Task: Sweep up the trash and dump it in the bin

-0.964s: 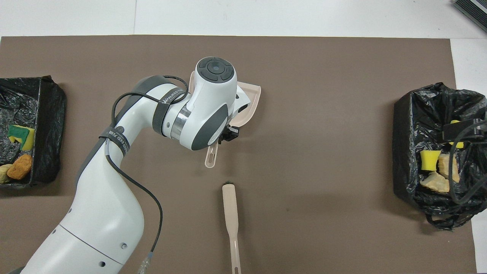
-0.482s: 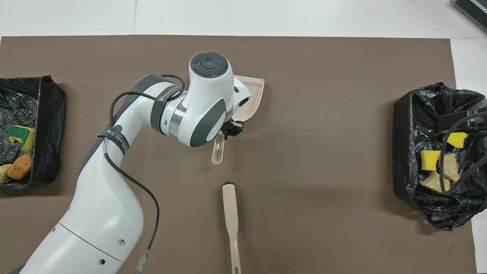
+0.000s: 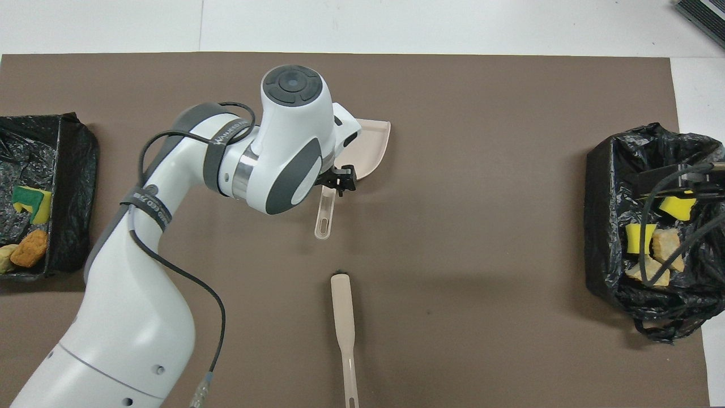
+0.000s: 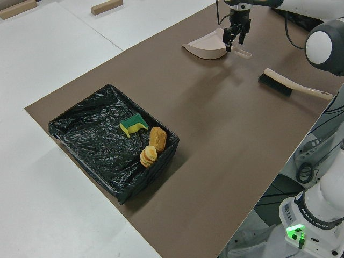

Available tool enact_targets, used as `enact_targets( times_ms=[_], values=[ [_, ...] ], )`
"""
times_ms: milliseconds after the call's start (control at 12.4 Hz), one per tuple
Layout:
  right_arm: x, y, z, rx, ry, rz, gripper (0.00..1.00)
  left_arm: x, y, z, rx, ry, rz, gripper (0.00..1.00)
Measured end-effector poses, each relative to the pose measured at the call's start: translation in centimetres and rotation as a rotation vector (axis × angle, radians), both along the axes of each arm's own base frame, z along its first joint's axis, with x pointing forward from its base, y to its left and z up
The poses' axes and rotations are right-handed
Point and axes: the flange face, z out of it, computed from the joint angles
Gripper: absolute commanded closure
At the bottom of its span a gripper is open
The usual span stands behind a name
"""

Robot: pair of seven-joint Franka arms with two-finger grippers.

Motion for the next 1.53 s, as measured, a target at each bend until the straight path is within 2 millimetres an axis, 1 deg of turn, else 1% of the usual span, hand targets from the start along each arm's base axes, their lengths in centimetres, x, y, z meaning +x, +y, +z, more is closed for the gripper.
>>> enact_targets(
  times_ms=[161, 241, 402, 482, 643, 803, 884, 1044, 1205, 1366, 1526],
  values=[
    [0.0, 0.3, 0.0, 0.0, 0.0, -0.016, 0.0, 0.9, 4.5, 2.5, 0.01, -0.028, 0.038, 0.0],
    [0.0, 0.5, 0.0, 0.005, 0.0, -0.031, 0.0, 1.4, 6.9, 3.2, 0.017, -0.035, 0.053, 0.0],
    [0.0, 0.8, 0.0, 0.012, 0.0, -0.042, 0.0, 2.0, 11.1, 3.8, 0.034, -0.04, 0.088, 0.0],
    [0.0, 0.8, 0.0, 0.012, 0.0, -0.043, 0.0, 1.9, 12.9, 4.0, 0.04, -0.049, 0.089, 0.0],
    [0.0, 0.8, 0.0, 0.013, 0.001, -0.043, 0.0, 1.0, 17.0, 4.6, 0.025, -0.083, 0.055, 0.0],
    [0.0, 0.8, -0.1, 0.013, 0.003, -0.043, 0.0, -1.0, 21.7, 5.4, 0.004, -0.1, 0.001, 0.0],
    [0.0, 0.8, -0.1, 0.013, 0.004, -0.043, 0.0, -2.0, 23.7, 6.1, -0.004, -0.104, -0.023, 0.0],
    [0.0, 0.8, -0.1, 0.013, 0.005, -0.043, 0.0, -3.8, 26.6, 8.7, -0.019, -0.121, -0.063, 0.0],
    [0.0, 0.8, -0.1, 0.013, 0.006, -0.043, 0.0, -5.0, 28.9, 11.6, -0.029, -0.137, -0.104, 0.0],
    [0.0, 0.8, -0.1, 0.013, 0.007, -0.043, 0.0, -5.9, 30.5, 14.8, -0.032, -0.13, -0.108, 0.0],
    [0.0, 0.8, -0.2, 0.013, 0.008, -0.043, 0.0, -6.2, 31.5, 18.7, -0.032, -0.137, -0.106, 0.0]
  ],
)
